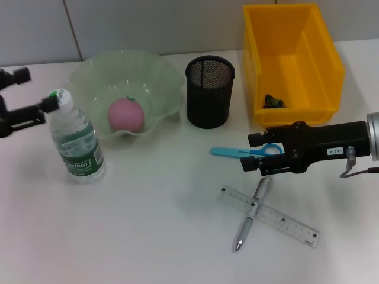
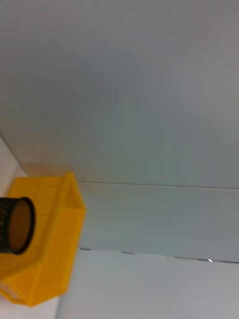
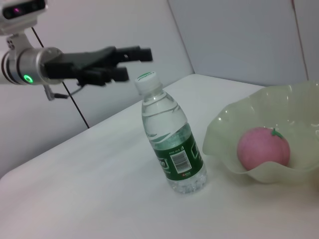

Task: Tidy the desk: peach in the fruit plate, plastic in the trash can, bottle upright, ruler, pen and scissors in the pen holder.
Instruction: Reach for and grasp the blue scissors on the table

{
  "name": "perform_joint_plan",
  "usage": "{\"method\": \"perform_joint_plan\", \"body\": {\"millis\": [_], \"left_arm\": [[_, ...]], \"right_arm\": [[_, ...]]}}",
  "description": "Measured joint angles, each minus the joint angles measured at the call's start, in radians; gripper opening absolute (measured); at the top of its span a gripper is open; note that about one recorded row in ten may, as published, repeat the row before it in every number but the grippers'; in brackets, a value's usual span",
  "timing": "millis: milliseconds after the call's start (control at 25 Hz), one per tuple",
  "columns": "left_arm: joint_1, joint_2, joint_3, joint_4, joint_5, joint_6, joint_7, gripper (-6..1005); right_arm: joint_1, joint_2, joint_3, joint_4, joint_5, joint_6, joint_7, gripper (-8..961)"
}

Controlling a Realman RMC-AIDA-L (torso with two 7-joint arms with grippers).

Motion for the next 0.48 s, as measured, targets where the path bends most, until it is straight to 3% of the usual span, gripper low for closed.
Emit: {"method": "perform_joint_plan", "body": {"millis": [200,240,360,480], "left_arm": [[0.03,0.033,-0.001,0.035,-0.044,0.083,-0.051,870],[0.04,0.05,-0.006,0.053,-0.049,0.139,-0.089,870],[0.045,0.062,-0.018,0.062,-0.05,0.215,-0.12,870],[0.045,0.057,-0.017,0.06,-0.05,0.278,-0.127,870]], "right_arm": [[0.0,0.0,0.001,0.0,0.001,-0.004,0.0,740],[-0.001,0.0,0.001,0.0,0.001,-0.004,0.0,741],[-0.002,-0.001,0.003,0.0,0.002,-0.004,0.0,741],[-0.002,-0.002,0.006,0.001,0.003,-0.006,0.002,741]]}}
